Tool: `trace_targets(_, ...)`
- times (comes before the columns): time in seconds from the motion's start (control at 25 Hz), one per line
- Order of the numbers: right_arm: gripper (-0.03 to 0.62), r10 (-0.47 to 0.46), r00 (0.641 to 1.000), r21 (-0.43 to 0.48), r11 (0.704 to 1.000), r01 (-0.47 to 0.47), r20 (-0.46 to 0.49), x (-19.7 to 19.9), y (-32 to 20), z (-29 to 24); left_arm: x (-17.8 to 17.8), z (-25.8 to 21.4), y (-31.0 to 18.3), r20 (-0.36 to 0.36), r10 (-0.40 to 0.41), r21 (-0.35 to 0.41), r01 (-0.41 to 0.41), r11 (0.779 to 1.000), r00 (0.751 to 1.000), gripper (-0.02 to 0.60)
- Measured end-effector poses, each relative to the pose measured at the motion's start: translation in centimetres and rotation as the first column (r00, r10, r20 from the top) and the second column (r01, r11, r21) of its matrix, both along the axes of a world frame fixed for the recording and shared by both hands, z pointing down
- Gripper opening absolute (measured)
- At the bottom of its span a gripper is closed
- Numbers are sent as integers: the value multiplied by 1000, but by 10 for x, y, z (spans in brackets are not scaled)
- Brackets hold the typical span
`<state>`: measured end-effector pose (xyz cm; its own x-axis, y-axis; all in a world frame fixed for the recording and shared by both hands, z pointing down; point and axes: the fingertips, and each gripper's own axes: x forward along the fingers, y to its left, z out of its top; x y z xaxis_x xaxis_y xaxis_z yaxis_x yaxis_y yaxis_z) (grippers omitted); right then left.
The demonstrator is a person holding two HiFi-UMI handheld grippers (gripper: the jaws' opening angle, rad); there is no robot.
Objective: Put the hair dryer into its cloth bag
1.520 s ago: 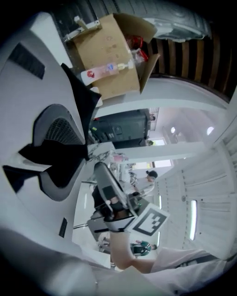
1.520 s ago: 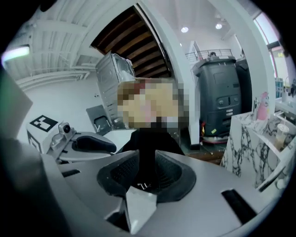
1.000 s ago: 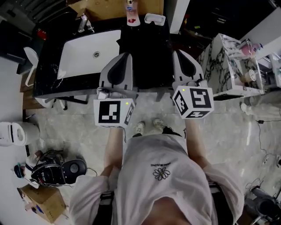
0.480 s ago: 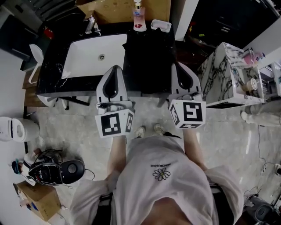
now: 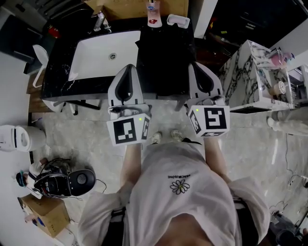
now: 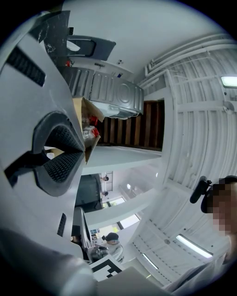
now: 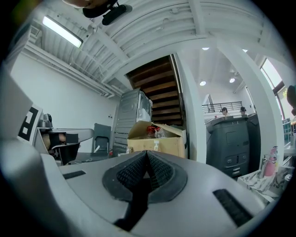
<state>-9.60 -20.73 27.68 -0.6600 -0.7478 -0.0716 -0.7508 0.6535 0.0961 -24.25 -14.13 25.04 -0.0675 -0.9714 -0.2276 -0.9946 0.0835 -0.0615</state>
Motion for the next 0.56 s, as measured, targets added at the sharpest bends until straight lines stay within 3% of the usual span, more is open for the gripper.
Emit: trace_targets(0.56, 12, -21, 1000, 15, 1000, 21, 8, -2, -4, -5, -3, 0, -2, 2, -15, -3, 15, 1000, 1000, 15)
